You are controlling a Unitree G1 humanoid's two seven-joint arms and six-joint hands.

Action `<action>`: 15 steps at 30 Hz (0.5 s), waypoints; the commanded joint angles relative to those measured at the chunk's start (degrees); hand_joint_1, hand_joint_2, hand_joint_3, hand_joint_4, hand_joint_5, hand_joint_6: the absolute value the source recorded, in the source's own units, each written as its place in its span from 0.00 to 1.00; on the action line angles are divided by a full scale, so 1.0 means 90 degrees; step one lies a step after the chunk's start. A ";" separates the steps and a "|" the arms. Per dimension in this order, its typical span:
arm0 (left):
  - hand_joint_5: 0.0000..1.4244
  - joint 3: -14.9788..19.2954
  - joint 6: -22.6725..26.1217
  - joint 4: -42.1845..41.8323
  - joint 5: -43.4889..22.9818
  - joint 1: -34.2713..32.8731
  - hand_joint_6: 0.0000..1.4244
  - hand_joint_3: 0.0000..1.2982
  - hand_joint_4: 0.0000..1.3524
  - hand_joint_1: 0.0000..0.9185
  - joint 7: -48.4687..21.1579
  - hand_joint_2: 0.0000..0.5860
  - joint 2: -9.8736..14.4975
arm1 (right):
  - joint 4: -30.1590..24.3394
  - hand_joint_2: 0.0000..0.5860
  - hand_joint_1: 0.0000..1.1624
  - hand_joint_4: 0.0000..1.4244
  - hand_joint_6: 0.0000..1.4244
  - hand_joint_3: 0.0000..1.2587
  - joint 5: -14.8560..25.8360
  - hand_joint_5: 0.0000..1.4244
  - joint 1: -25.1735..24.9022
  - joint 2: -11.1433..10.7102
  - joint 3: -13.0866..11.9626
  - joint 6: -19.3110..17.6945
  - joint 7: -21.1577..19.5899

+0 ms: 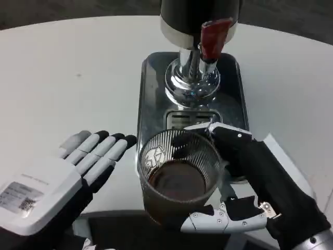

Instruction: Grasp the cup under the faucet to collect the drink, then remove the cup.

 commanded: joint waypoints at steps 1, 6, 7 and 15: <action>0.00 -0.0118 0.0046 -0.0118 0.0181 0.0081 0.00 0.00 0.00 0.00 -0.0079 0.00 -0.0052 | -0.0416 0.18 0.95 0.68 1.00 0.64 0.0304 0.73 0.0042 -0.0033 -0.0103 -0.0059 0.0021; 0.00 -0.0127 0.0064 -0.0064 0.0237 0.0014 0.00 0.00 0.00 0.00 -0.0049 0.00 -0.0023 | -0.0595 0.17 0.95 0.68 1.00 0.64 0.0411 0.73 0.0164 -0.0109 -0.0146 -0.0006 0.0019; 0.00 -0.0128 0.0069 -0.0067 0.0240 0.0014 0.00 0.00 0.00 0.00 -0.0048 0.00 -0.0027 | -0.0626 0.17 0.95 0.68 1.00 0.64 0.0423 0.73 0.0188 -0.0118 -0.0151 0.0004 0.0012; 0.00 -0.0116 0.0028 -0.0045 0.0294 0.0067 0.00 0.00 0.00 0.00 -0.0049 0.00 0.0024 | -0.0868 0.17 0.95 0.68 1.00 0.64 0.0387 0.73 0.0367 -0.0159 -0.0095 0.0036 0.0012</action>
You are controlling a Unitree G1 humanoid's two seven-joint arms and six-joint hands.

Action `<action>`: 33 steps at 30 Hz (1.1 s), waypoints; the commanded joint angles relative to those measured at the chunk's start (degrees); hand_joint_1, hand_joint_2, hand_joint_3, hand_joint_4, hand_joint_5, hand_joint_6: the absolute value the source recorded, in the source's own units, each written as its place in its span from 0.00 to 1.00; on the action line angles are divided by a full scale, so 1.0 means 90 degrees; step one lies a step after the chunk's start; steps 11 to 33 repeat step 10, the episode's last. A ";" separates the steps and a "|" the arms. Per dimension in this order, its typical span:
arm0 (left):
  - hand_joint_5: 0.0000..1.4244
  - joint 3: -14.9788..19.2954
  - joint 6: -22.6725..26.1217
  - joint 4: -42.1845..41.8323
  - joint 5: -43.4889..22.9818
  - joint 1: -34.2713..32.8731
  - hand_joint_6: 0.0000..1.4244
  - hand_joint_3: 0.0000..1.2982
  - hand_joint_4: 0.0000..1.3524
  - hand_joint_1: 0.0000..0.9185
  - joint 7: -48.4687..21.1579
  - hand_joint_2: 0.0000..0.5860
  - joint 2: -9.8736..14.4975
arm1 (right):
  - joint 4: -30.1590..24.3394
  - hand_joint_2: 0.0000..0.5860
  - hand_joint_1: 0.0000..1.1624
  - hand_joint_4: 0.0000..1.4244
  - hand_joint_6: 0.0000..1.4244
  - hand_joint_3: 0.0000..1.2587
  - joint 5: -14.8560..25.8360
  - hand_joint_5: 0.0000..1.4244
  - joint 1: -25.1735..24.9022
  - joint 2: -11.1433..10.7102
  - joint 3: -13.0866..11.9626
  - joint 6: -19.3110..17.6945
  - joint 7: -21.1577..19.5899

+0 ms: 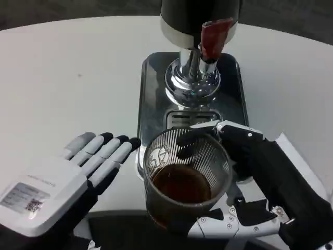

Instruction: Grasp the cup under the faucet to collect the drink, then remove the cup.

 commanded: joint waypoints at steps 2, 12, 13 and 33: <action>0.00 0.0021 -0.0047 0.0053 0.0072 0.0086 0.00 0.00 0.00 0.00 -0.0042 0.00 0.0075 | -0.0300 0.17 0.95 0.68 1.00 0.64 0.0099 0.73 0.0082 0.0007 0.0027 -0.0017 -0.0031; 0.00 -0.0007 -0.0008 0.0043 0.0101 0.0081 0.00 0.00 0.00 0.00 -0.0057 0.00 0.0079 | -0.0397 0.17 0.95 0.68 1.00 0.64 0.0061 0.73 0.0260 0.0008 0.0054 0.0005 -0.0053; 0.00 -0.0007 -0.0008 0.0043 0.0101 0.0081 0.00 0.00 0.00 0.00 -0.0057 0.00 0.0079 | -0.0397 0.17 0.95 0.68 1.00 0.64 0.0061 0.73 0.0260 0.0008 0.0054 0.0005 -0.0053; 0.00 -0.0007 -0.0008 0.0043 0.0101 0.0081 0.00 0.00 0.00 0.00 -0.0057 0.00 0.0079 | -0.0397 0.17 0.95 0.68 1.00 0.64 0.0061 0.73 0.0260 0.0008 0.0054 0.0005 -0.0053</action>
